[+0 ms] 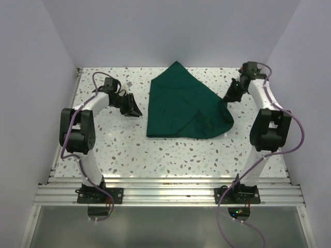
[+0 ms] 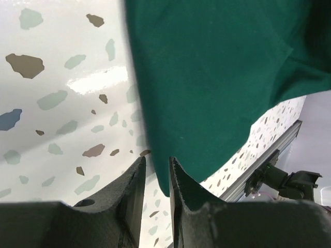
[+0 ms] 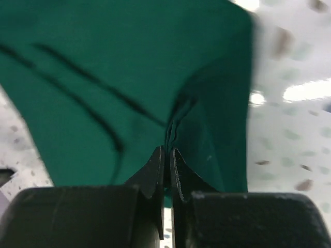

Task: Prepare the surgical pack

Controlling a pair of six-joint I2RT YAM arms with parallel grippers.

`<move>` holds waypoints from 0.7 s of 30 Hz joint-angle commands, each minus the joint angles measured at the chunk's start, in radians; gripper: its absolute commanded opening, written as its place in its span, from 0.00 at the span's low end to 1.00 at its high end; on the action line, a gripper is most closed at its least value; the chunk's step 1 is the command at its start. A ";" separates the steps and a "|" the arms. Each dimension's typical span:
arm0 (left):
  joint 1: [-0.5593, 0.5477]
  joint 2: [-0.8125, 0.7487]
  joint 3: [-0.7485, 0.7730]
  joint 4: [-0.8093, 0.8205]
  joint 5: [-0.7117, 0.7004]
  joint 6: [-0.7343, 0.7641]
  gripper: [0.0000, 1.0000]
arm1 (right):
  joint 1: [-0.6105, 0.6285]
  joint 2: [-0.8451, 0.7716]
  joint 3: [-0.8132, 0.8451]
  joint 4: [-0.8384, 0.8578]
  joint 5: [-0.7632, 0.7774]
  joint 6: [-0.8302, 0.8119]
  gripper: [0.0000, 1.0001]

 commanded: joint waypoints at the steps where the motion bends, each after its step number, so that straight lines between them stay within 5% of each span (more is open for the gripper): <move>1: 0.000 0.040 0.026 -0.002 -0.004 0.023 0.27 | 0.148 -0.084 0.151 -0.050 -0.023 0.054 0.00; 10: 0.000 0.077 0.026 0.009 -0.006 0.026 0.27 | 0.441 0.018 0.397 -0.058 -0.066 0.126 0.00; 21: 0.000 0.077 -0.054 0.081 0.028 -0.015 0.26 | 0.625 0.264 0.667 -0.081 -0.130 0.152 0.00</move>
